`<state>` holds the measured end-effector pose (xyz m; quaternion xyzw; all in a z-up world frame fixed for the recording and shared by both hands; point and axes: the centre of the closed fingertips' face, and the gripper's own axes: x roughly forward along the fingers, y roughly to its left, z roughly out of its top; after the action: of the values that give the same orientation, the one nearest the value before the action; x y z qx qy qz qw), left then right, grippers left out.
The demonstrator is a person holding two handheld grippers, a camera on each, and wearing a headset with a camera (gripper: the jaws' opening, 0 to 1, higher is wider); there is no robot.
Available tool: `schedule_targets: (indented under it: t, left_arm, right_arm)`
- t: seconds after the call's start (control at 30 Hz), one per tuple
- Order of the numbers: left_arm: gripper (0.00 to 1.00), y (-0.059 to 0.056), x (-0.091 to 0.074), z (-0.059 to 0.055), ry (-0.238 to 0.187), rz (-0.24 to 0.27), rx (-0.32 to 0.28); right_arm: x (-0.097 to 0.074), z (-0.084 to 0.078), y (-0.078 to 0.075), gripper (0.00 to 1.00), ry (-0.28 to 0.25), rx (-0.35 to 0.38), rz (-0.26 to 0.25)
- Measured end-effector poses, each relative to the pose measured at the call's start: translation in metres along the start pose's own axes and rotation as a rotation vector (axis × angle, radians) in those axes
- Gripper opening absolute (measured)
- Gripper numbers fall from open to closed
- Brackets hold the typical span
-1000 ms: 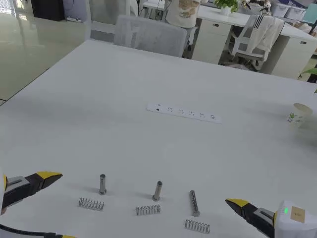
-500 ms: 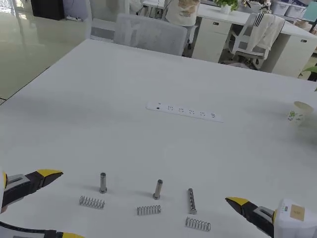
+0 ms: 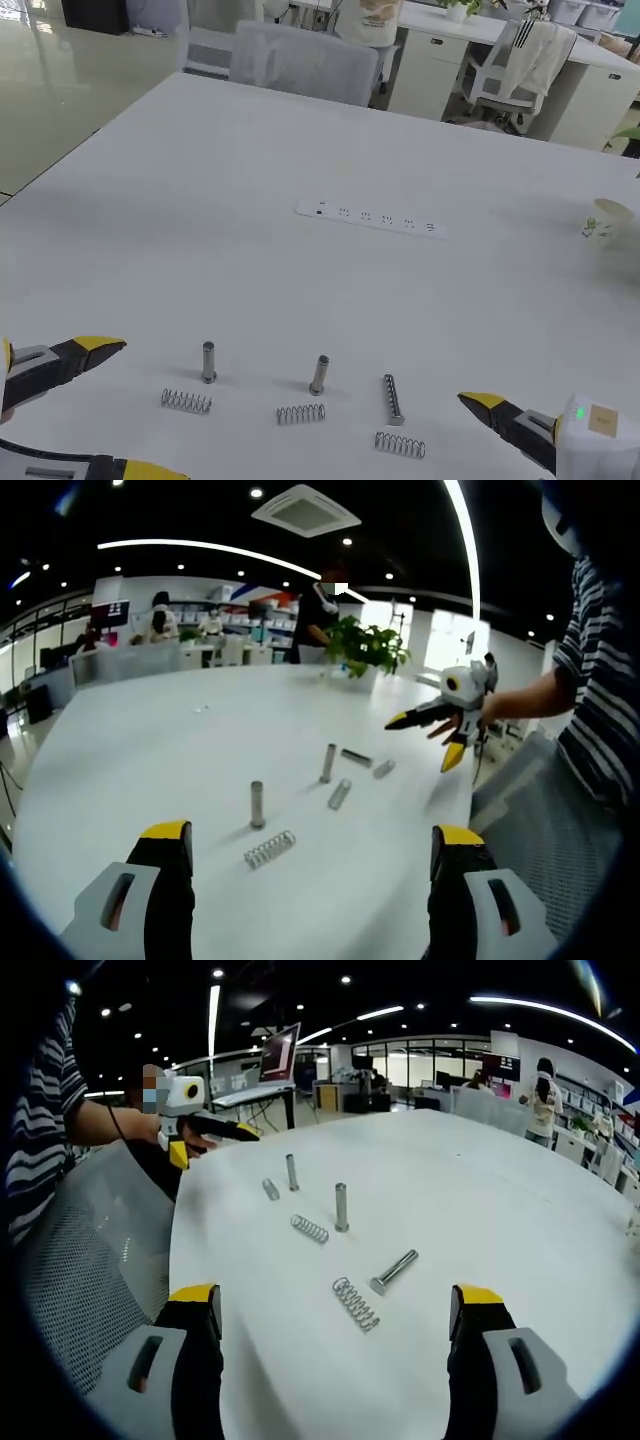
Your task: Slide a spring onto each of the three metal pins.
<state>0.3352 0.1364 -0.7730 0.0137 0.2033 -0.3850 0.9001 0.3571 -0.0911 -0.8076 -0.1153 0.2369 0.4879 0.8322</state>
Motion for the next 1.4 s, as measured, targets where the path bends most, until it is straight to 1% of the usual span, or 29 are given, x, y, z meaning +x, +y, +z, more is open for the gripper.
schedule_targets:
  t: [0.2,0.43,0.77,1.07,1.17,1.4]
  left_arm:
    - [0.97,-0.0012,0.0,-0.0003,0.002,-0.005,0.001]
    - [0.97,0.0015,-0.0009,0.0027,-0.005,0.001,-0.002]
    - [0.96,0.0005,-0.0006,0.0004,0.007,-0.007,-0.001]
    - [0.96,-0.0001,0.0013,0.0063,-0.008,-0.012,-0.012]
    - [0.96,-0.0015,0.0022,0.005,-0.002,-0.016,-0.009]
    - [0.96,-0.0025,0.0017,0.003,0.003,-0.016,-0.014]
  right_arm:
    - [0.0007,0.0005,0.0004,0.95,0.0,0.001,0.001]
    - [0.0009,-0.0007,0.0018,0.95,0.004,-0.001,0.004]
    - [0.0004,-0.0029,0.0025,0.94,0.02,-0.005,0.01]
    - [0.0012,-0.0045,0.0027,0.94,0.029,-0.007,0.017]
    - [0.0013,-0.0038,0.0023,0.94,0.028,-0.022,0.017]
    - [0.0019,-0.004,0.0024,0.94,0.033,-0.017,0.019]
